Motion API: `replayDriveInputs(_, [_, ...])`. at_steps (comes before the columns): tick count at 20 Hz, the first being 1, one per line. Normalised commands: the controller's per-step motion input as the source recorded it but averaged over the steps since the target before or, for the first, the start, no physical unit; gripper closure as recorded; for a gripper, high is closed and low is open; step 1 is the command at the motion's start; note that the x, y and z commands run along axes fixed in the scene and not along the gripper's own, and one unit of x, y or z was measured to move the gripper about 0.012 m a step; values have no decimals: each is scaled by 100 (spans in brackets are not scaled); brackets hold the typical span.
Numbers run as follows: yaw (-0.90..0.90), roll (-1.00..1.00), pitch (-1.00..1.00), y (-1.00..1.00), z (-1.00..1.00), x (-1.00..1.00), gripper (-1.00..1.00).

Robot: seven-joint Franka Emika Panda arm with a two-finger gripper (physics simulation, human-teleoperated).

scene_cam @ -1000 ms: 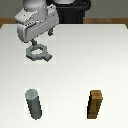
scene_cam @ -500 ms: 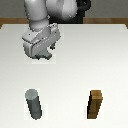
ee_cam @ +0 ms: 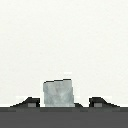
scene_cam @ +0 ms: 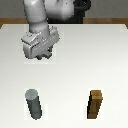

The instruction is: Put the loop with the handle onto the peg.

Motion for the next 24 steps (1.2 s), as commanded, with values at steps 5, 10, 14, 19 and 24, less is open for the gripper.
replayDriveInputs(5, [0,0,0,0,0,0,100])
replayDriveInputs(10, [0,0,0,0,20,0,100])
replayDriveInputs(14, [0,0,0,0,100,0,100])
replayDriveInputs(19, [0,0,0,0,100,0,100])
replayDriveInputs(24, [0,0,0,0,60,0,100])
